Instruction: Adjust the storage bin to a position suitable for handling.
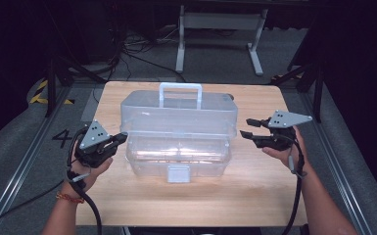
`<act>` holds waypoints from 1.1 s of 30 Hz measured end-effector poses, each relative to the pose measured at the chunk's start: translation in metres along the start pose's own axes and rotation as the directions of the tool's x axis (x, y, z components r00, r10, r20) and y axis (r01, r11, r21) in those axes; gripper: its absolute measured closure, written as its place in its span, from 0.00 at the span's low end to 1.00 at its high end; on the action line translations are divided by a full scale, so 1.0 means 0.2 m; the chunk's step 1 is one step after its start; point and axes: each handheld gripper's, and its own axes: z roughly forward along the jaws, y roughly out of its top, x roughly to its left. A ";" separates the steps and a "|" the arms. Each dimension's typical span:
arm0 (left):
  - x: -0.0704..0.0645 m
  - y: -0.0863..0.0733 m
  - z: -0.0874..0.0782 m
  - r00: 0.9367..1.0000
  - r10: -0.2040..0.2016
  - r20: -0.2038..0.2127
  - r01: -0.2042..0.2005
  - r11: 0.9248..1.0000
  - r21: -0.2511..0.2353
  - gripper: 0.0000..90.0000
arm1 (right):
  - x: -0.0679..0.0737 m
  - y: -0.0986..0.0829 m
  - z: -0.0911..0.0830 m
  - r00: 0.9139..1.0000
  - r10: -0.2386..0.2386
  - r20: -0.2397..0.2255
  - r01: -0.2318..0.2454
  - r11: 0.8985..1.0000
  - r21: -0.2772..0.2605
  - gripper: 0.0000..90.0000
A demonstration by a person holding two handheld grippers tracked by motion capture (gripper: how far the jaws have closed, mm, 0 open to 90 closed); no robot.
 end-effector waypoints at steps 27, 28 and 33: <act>0.03 0.07 0.00 1.000 0.022 0.004 -0.022 1.000 -0.007 0.95 | 0.16 0.08 0.06 0.996 -0.047 0.074 0.059 0.982 -0.178 0.56; 0.03 0.07 0.00 1.000 0.021 0.006 -0.021 1.000 -0.008 0.94 | 0.16 0.08 0.06 0.996 -0.046 0.082 0.060 0.982 -0.180 0.57; 0.02 0.06 0.01 0.999 0.029 -0.014 -0.029 1.000 -0.011 0.86 | 0.17 0.09 0.06 0.991 -0.045 0.128 0.070 0.978 -0.195 0.57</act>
